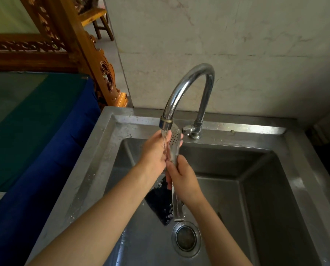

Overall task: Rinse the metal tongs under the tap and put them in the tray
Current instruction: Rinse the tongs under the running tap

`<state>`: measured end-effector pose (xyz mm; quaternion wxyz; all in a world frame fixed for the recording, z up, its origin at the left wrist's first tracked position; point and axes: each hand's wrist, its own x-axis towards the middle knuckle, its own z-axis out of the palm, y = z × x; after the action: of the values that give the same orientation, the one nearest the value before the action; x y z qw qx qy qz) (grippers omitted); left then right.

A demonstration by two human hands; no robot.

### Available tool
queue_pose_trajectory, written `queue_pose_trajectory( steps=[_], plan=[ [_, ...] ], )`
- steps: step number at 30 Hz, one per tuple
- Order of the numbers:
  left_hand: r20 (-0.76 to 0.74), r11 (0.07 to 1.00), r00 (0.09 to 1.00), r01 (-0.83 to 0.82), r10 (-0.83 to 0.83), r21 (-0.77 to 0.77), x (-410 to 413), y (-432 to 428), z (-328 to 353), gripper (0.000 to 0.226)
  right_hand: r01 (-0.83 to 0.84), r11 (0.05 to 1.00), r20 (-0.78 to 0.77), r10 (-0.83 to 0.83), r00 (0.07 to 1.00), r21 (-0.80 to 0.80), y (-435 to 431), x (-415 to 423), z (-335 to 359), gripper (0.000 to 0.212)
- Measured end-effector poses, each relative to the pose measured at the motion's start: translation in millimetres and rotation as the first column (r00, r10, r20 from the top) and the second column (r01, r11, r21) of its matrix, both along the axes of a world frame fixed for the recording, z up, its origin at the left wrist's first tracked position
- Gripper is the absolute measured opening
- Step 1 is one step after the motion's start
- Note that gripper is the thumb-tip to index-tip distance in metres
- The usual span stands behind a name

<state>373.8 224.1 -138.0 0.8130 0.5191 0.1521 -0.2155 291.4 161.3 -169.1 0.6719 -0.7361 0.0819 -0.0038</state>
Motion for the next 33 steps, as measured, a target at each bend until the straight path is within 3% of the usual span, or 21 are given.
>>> queue_pose_trajectory(
  steps=[3, 5, 7, 9, 12, 14, 18, 20, 22, 24, 26, 27, 28, 29, 30, 31, 33],
  plan=[
    [-0.002, 0.985, 1.000, -0.002, 0.002, -0.174, 3.3, 2.2, 5.9, 0.014, 0.020, 0.997, -0.002, -0.021, 1.000, -0.073, -0.8, -6.5, -6.3, 0.023],
    [0.022, 0.993, 0.999, 0.036, -0.034, -0.110, -2.2, -0.9, 11.5, 0.021, 0.098, 0.984, 0.002, -0.099, 0.995, -0.152, 2.3, -8.2, -10.4, 0.027],
    [0.026, 0.995, 0.997, 0.077, -0.079, 0.064, -14.0, -2.4, 8.9, 0.030, 0.162, 0.968, -0.003, -0.165, 0.986, -0.193, 4.2, -5.6, -11.1, 0.030],
    [0.057, 0.981, 0.992, 0.104, -0.115, 0.165, -25.0, 2.0, 1.5, 0.025, 0.161, 0.964, -0.041, -0.174, 0.984, -0.211, 3.4, -2.2, -9.8, 0.034],
    [0.093, 0.994, 0.994, 0.050, -0.059, 0.099, -26.7, 12.2, -5.0, 0.013, 0.022, 0.979, -0.102, -0.043, 0.994, -0.204, 0.9, -8.0, -10.8, 0.027],
    [0.045, 0.996, 0.996, -0.079, 0.077, 0.040, -18.1, 16.8, -8.1, 0.012, -0.066, 0.967, -0.087, 0.046, 0.995, -0.246, -2.0, -16.9, -10.2, 0.013],
    [-0.184, 0.965, 0.950, -0.262, 0.251, -0.036, 2.9, 24.2, -17.7, 0.025, -0.167, 0.847, -0.036, 0.172, 0.984, -0.506, -7.6, -33.8, -6.5, 0.041],
    [-0.293, 0.949, 0.913, -0.310, 0.282, -0.055, 12.2, 29.8, -21.7, 0.027, -0.169, 0.800, 0.035, 0.231, 0.972, -0.575, -11.7, -42.9, -3.2, 0.041],
    [-0.359, 0.940, 0.885, -0.336, 0.296, -0.054, 14.9, 33.8, -22.8, 0.023, -0.122, 0.800, 0.111, 0.229, 0.967, -0.587, -16.4, -50.0, 2.3, 0.028],
    [-0.361, 0.934, 0.878, -0.354, 0.315, -0.044, 13.8, 38.1, -27.7, 0.008, 0.029, 0.818, 0.222, 0.122, 0.967, -0.575, -17.8, -53.3, 8.5, 0.017],
    [-0.276, 0.948, 0.909, -0.317, 0.311, 0.026, 10.8, 44.3, -37.7, 0.030, 0.215, 0.813, 0.334, -0.027, 0.942, -0.541, -13.4, -48.8, 16.8, 0.008],
    [-0.150, 0.949, 0.949, -0.245, 0.277, 0.200, 8.2, 49.2, -45.8, 0.037, 0.277, 0.815, 0.357, -0.092, 0.929, -0.509, -9.5, -43.0, 20.9, 0.007],
    [0.012, 0.875, 0.984, -0.162, 0.175, 0.457, 5.3, 54.0, -53.9, 0.038, 0.314, 0.828, 0.349, -0.154, 0.924, -0.464, -5.1, -35.0, 25.9, 0.008],
    [0.168, 0.726, 0.986, -0.112, -0.005, 0.679, -0.1, 57.8, -57.6, 0.035, 0.334, 0.850, 0.313, -0.214, 0.925, -0.408, -0.5, -25.0, 31.2, 0.009],
    [0.285, 0.618, 0.936, -0.102, -0.206, 0.779, -6.0, 60.5, -59.4, 0.028, 0.339, 0.876, 0.252, -0.261, 0.932, -0.344, 3.2, -13.0, 35.4, 0.009],
    [0.321, 0.597, 0.876, -0.048, -0.361, 0.801, -11.4, 61.5, -58.4, 0.020, 0.335, 0.899, 0.185, -0.291, 0.938, -0.281, 6.1, -0.9, 39.2, 0.009],
    [0.305, 0.661, 0.824, 0.108, -0.478, 0.743, -23.7, 61.0, -50.1, 0.032, 0.317, 0.931, 0.074, -0.309, 0.948, -0.180, 10.2, 22.1, 44.8, 0.011]
  ],
)
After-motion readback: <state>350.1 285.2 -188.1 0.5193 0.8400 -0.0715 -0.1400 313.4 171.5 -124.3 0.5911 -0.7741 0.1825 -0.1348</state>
